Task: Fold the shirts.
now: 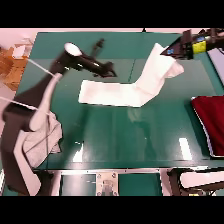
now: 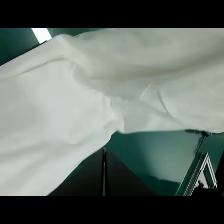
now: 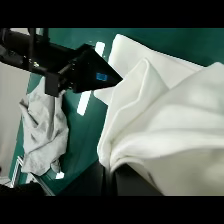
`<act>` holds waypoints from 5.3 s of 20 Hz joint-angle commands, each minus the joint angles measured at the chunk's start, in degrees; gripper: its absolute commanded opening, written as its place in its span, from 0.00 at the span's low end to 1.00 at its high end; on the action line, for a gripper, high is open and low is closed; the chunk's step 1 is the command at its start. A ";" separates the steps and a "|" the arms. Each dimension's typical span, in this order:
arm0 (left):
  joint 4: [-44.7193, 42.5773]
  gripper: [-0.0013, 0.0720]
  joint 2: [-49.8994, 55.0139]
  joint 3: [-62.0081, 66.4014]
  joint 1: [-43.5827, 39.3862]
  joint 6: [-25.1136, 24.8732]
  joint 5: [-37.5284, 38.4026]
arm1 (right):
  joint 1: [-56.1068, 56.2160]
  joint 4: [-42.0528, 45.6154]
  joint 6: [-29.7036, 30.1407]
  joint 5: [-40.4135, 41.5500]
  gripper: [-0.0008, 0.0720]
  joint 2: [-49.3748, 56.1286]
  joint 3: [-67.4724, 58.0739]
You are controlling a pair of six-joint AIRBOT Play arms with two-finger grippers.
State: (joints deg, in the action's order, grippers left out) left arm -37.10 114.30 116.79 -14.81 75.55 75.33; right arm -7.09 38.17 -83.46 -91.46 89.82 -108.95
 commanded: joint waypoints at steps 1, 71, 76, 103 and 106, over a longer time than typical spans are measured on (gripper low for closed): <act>-2.80 0.05 -5.77 1.22 10.40 -1.66 14.73 | 9.57 0.26 -1.90 10.27 0.03 0.17 2.19; -3.15 0.05 -9.94 -2.10 20.68 -3.43 24.20 | -61.75 42.25 -13.66 9.62 0.03 -25.81 43.80; -3.13 0.05 -9.94 -2.10 20.68 -3.43 24.13 | -61.75 45.90 -15.15 14.05 0.19 -25.16 54.10; -20.20 0.05 -60.92 -58.01 20.68 1.09 7.85 | 8.17 21.38 -8.83 28.15 0.03 -33.99 61.24; -20.20 0.05 -62.64 -62.97 20.68 1.11 6.80 | 12.76 21.38 -8.85 30.29 0.03 -33.97 63.58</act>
State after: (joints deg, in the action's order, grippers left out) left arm -56.47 55.42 61.41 5.87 76.62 84.77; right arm 0.01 59.66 -92.84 -65.45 56.38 -49.65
